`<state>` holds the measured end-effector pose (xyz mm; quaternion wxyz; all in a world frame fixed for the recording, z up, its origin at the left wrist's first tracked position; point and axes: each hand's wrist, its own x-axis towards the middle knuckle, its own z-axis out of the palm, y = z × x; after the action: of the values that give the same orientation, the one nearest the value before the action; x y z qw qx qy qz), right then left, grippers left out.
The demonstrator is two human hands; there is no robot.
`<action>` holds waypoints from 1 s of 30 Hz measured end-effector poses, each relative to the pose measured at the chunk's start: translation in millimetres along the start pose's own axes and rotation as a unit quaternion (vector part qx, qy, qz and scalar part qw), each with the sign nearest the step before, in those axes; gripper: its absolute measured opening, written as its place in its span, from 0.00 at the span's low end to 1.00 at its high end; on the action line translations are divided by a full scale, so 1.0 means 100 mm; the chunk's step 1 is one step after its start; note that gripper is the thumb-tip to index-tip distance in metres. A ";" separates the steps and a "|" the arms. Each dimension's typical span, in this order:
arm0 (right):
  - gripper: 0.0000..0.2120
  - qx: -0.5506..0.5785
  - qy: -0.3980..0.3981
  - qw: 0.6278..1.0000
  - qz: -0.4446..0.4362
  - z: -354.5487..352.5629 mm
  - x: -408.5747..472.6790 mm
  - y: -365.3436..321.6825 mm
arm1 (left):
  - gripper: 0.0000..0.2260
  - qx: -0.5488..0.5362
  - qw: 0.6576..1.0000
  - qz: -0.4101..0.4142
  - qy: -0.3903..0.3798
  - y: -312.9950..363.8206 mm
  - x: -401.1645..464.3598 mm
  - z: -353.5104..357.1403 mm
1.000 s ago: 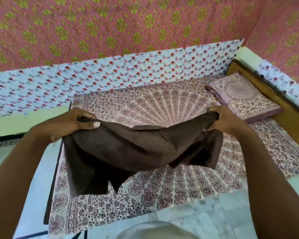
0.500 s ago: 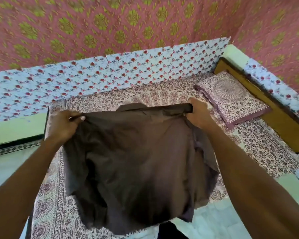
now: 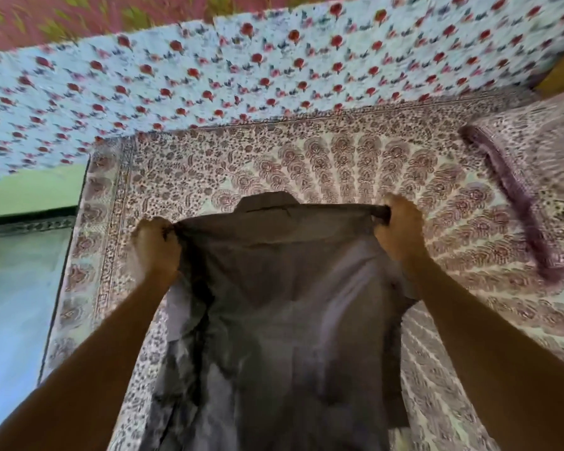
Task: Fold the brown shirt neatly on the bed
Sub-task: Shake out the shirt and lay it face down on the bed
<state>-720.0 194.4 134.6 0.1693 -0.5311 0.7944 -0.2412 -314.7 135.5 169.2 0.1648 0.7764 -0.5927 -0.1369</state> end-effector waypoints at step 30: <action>0.22 -0.146 -0.008 0.988 0.041 3.03 1.27 0.84 | 0.11 -0.025 0.992 -0.030 -0.117 -0.35 1.58 2.98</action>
<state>-672.9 42.3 -164.7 0.1059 -0.5193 0.8407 -0.1108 -364.2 -35.9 -119.0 0.1096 0.7680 -0.5810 -0.2463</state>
